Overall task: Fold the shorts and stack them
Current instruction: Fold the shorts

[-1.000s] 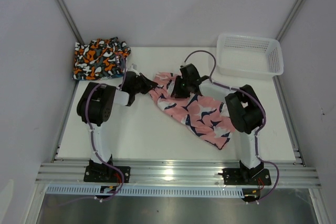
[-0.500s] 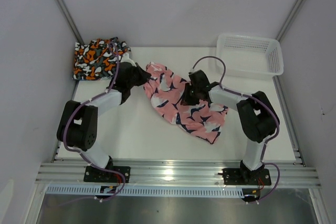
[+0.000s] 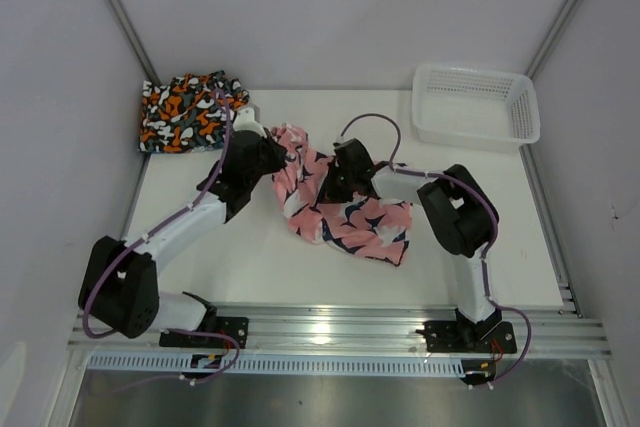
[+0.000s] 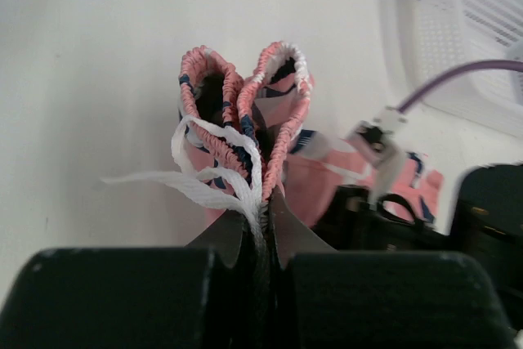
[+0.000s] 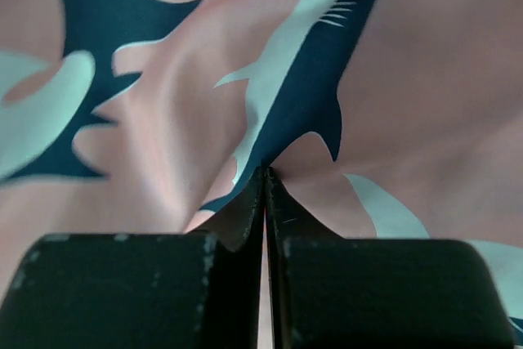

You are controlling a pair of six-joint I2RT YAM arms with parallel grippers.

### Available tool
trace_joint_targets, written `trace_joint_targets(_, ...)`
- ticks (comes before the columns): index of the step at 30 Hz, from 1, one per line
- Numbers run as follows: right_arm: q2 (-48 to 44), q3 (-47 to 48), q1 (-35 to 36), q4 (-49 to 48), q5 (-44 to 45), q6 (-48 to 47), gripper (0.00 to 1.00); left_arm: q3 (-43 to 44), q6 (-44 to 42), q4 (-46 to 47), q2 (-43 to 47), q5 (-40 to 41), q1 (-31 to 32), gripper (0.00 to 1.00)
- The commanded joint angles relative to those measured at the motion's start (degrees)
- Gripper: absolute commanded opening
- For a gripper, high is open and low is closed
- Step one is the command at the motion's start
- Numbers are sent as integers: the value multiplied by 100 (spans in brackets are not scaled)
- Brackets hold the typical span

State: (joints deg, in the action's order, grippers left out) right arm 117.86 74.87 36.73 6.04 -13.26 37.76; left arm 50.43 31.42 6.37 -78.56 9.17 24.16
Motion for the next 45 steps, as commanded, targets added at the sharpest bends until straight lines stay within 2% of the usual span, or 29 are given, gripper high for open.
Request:
trace_joint_targets(1, 316, 386, 246, -86, -54, 109, 0, 1, -242, -39, 507, 489, 334, 0)
trace_joint_targets(9, 703, 985, 677, 55, -116, 188, 0, -78, -338, -478, 992, 1200, 1046, 0)
trace_joint_targets(12, 563, 1003, 678, 54, -160, 188, 0, -25, -321, -767, 1010, 1289, 1073, 0)
trace_joint_targets(16, 203, 1012, 634, 300, -160, 65, 0, 185, -452, -1006, 1010, 1816, 1327, 0)
trace_joint_targets(20, -446, 819, 511, 459, -116, -14, 0, 379, -487, -1296, 931, 2010, 1363, 0)
trace_joint_targets(24, -1211, 380, 248, 564, 68, -110, 2, 415, -505, -1314, 904, 2045, 1372, 0)
trace_joint_targets(30, -2346, -411, -104, 1249, 666, -418, 3, 502, -540, -1358, 852, 2019, 1389, 0)
trace_joint_targets(36, -3294, -1676, -561, 1452, 1026, -568, 3, 546, -663, -1332, 825, 2080, 1521, 0)
trace_joint_targets(41, -3507, -2362, -834, 1339, 974, -629, 3, 687, -848, -1340, 676, 2361, 1784, 0)
trace_joint_targets(45, -3437, -2556, -817, 1250, 1018, -585, 2, 801, -1014, -1332, 492, 2686, 2135, 0)
